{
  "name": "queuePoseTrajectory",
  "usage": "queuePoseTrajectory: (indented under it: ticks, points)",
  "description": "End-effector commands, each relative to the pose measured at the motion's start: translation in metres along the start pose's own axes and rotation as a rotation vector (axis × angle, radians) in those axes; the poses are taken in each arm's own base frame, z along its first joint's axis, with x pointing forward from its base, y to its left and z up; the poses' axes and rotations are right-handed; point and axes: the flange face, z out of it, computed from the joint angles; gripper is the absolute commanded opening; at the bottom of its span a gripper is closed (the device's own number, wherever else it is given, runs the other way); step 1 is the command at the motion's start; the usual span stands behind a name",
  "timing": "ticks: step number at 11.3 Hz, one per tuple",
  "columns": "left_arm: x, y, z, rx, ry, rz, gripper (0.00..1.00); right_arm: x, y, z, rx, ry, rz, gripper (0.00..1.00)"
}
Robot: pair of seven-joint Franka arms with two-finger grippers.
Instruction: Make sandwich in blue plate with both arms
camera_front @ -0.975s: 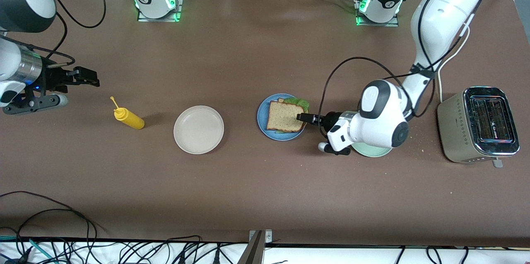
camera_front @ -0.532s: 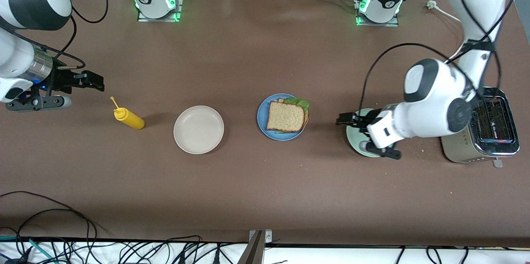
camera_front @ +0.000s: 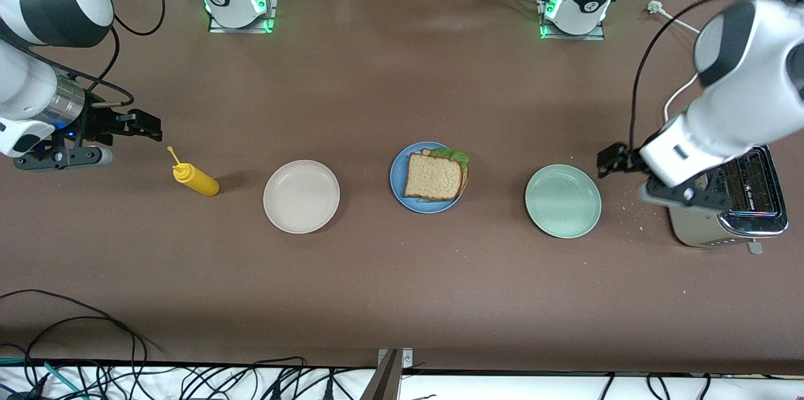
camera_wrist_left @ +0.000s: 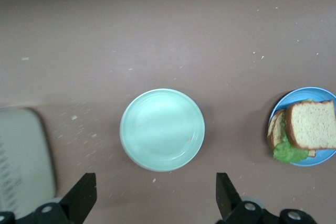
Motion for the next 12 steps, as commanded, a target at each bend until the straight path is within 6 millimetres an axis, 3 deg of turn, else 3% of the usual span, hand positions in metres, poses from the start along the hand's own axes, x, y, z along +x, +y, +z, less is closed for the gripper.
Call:
queuePoseTrajectory:
  ticks: [1,4,8,10,12]
  points:
    - [-0.061,0.017,-0.069,0.077,0.051,-0.003,1.0,-0.004,-0.002,-0.007,-0.011,0.014,0.002,1.0]
    - [-0.092,-0.005,-0.076,-0.034,0.047,-0.045,1.0,-0.004,-0.001,-0.009,-0.014,0.01,0.003,1.0]
    - [-0.09,-0.002,-0.071,0.03,0.035,-0.002,1.0,-0.003,-0.006,-0.013,-0.002,0.022,0.058,1.0]
    - [-0.089,0.008,-0.072,0.062,0.035,0.02,1.0,-0.002,-0.01,-0.015,-0.003,0.025,0.111,1.0]
    - [-0.086,-0.001,-0.067,0.053,0.027,0.002,1.0,-0.002,-0.013,-0.013,-0.002,0.02,0.122,1.0]
